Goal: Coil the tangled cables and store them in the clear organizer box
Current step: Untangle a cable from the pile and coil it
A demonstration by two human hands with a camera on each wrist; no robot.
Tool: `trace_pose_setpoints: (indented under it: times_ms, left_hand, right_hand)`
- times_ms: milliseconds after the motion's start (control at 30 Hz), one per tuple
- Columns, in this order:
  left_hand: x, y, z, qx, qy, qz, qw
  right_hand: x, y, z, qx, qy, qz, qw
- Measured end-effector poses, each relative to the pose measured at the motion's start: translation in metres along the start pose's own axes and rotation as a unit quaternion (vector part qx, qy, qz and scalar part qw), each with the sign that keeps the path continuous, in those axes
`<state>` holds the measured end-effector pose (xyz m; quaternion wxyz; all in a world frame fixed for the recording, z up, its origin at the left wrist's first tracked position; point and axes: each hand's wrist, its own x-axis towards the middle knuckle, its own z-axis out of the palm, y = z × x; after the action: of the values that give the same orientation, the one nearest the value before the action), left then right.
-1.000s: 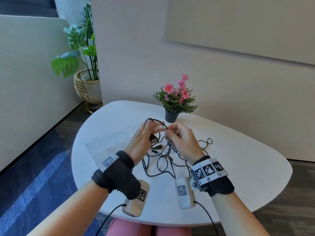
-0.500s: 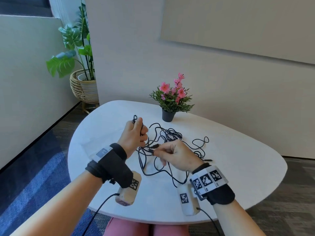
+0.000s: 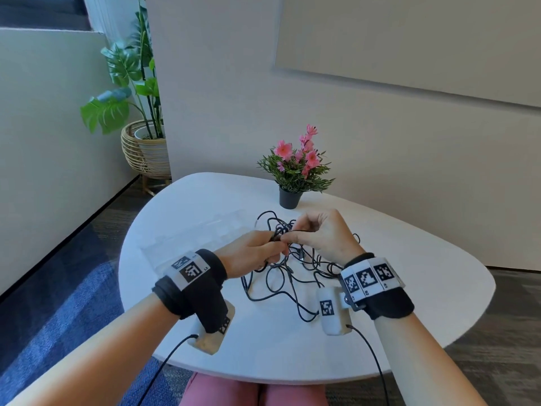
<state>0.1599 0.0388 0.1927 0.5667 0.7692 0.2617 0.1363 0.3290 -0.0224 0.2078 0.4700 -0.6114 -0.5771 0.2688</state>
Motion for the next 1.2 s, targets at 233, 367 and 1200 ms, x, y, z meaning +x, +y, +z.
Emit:
trace_pose_setpoints:
  times_ms: [233,367,1200]
  left_hand:
    - [-0.005,-0.008,-0.006,-0.184,0.013,0.078,0.980]
    - [-0.004,-0.010,-0.006,-0.254,0.030,0.068,0.964]
    - [0.015,-0.013,-0.007,-0.386,0.244,0.072,0.887]
  right_hand:
    - [-0.002,0.013,-0.013,0.098,-0.008,0.007,0.995]
    - [-0.006,0.017,-0.010,0.170,-0.007,0.015,0.985]
    - [-0.018,0.039,0.054,0.024,0.066,0.056,0.996]
